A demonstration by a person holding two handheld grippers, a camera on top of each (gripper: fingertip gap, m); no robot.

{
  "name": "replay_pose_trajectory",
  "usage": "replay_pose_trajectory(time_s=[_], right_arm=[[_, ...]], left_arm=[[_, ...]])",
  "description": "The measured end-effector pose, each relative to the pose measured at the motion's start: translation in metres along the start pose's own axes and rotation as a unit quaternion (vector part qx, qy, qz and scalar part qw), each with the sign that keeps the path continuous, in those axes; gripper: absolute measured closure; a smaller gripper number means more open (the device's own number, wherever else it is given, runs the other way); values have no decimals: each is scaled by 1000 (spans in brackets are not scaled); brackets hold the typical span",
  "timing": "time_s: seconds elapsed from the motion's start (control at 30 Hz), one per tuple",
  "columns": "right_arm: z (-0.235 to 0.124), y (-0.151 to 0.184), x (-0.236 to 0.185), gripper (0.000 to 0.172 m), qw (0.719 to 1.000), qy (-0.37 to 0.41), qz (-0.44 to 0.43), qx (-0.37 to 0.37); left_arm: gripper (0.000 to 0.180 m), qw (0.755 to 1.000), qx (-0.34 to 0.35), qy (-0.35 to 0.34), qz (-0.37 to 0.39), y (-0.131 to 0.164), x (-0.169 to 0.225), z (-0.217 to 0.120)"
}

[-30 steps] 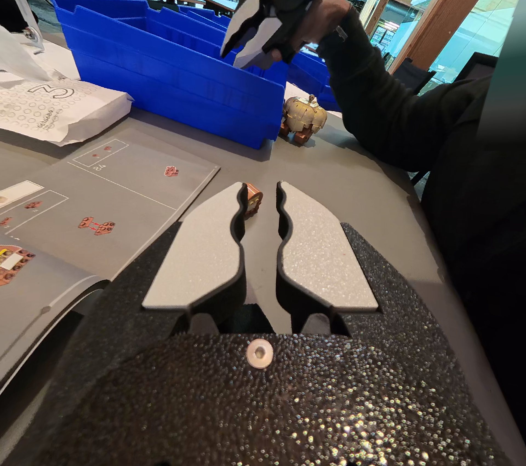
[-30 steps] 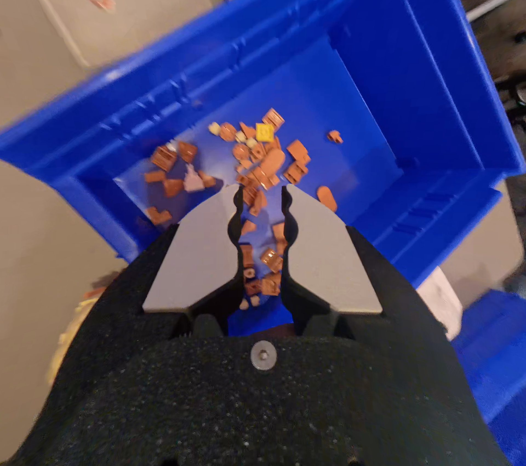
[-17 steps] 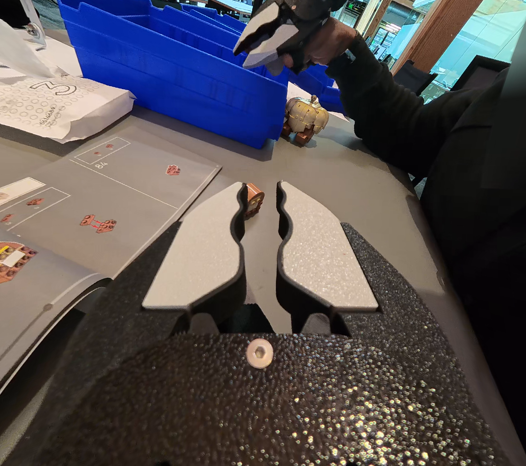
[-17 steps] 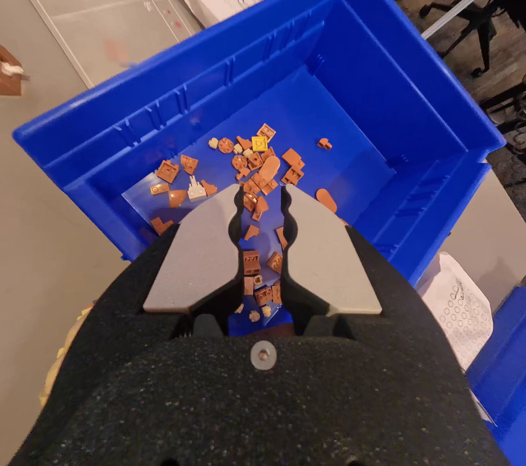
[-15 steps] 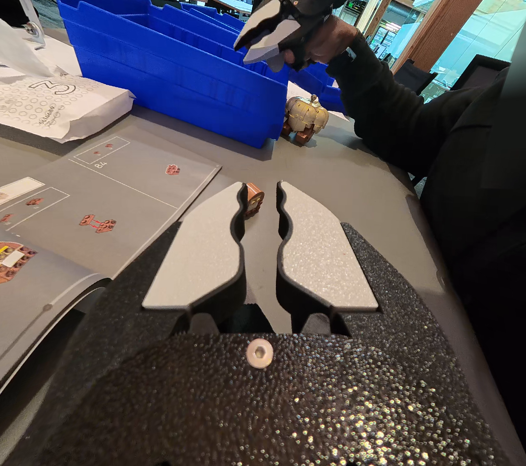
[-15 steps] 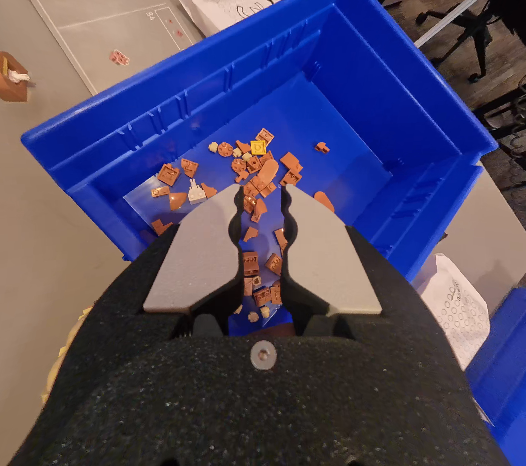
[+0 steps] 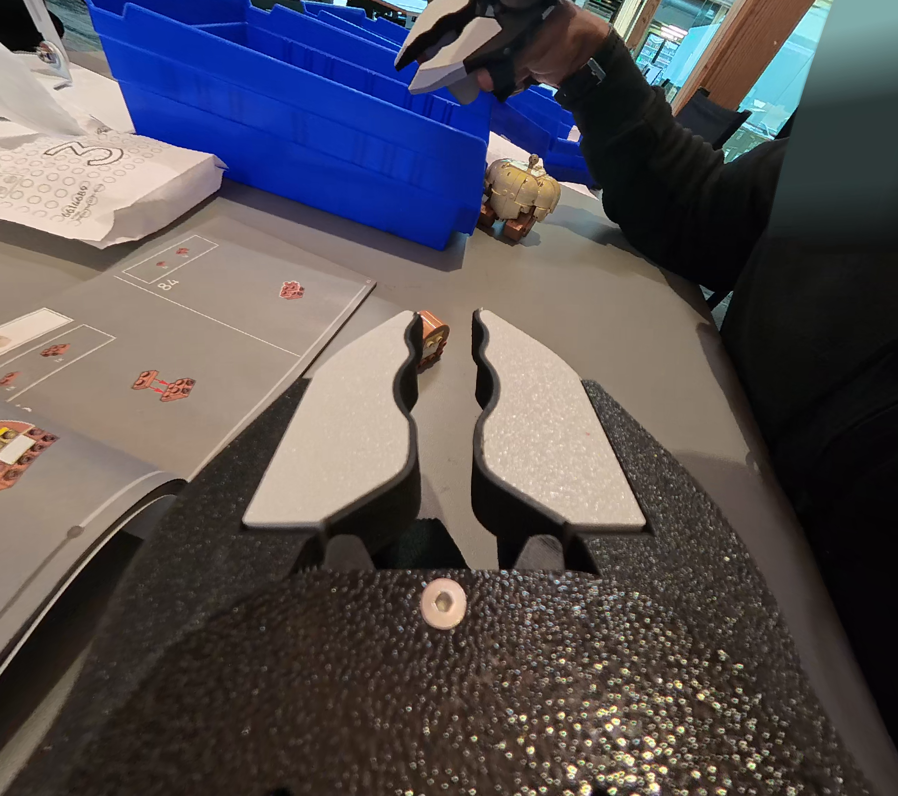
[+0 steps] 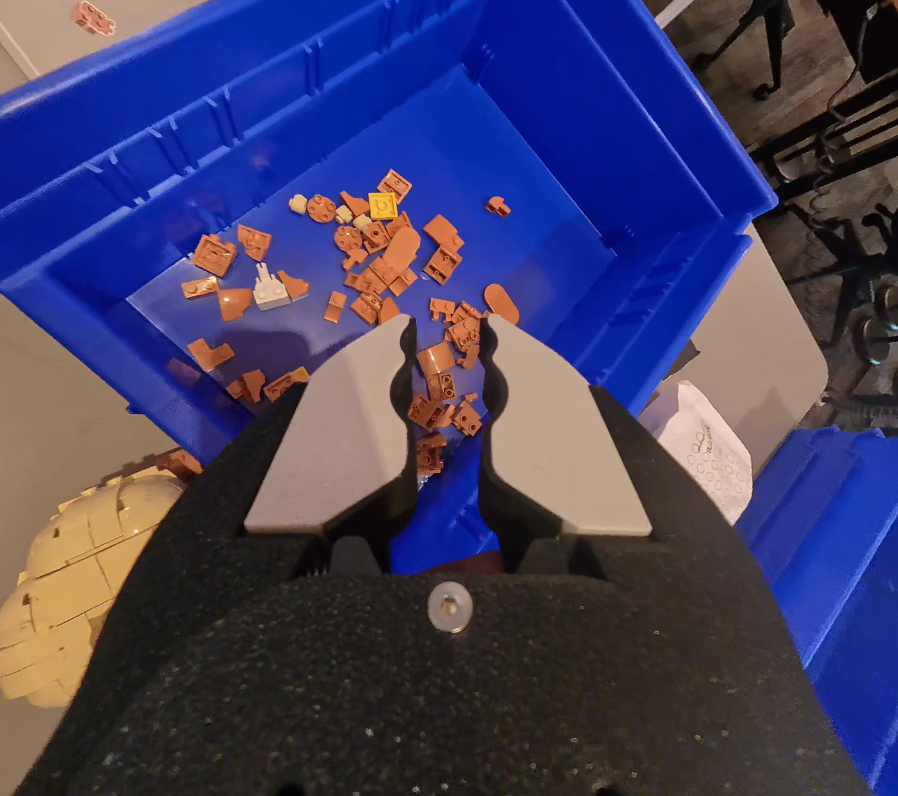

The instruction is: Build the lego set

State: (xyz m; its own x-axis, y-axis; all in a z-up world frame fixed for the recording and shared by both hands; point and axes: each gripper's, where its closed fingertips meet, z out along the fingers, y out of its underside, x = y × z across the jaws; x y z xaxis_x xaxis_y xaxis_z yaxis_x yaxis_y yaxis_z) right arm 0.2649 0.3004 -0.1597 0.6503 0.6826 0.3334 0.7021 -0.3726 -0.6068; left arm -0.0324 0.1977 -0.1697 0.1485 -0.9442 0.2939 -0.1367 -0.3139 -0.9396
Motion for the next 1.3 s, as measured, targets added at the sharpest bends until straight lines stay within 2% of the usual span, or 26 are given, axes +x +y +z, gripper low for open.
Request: replay_pose_trajectory(time_s=[1.3], right_arm=[[14,21,-9,150,995,0,-62,-81]], left_arm=[[162,1000,-11,1,10,3,3,2]])
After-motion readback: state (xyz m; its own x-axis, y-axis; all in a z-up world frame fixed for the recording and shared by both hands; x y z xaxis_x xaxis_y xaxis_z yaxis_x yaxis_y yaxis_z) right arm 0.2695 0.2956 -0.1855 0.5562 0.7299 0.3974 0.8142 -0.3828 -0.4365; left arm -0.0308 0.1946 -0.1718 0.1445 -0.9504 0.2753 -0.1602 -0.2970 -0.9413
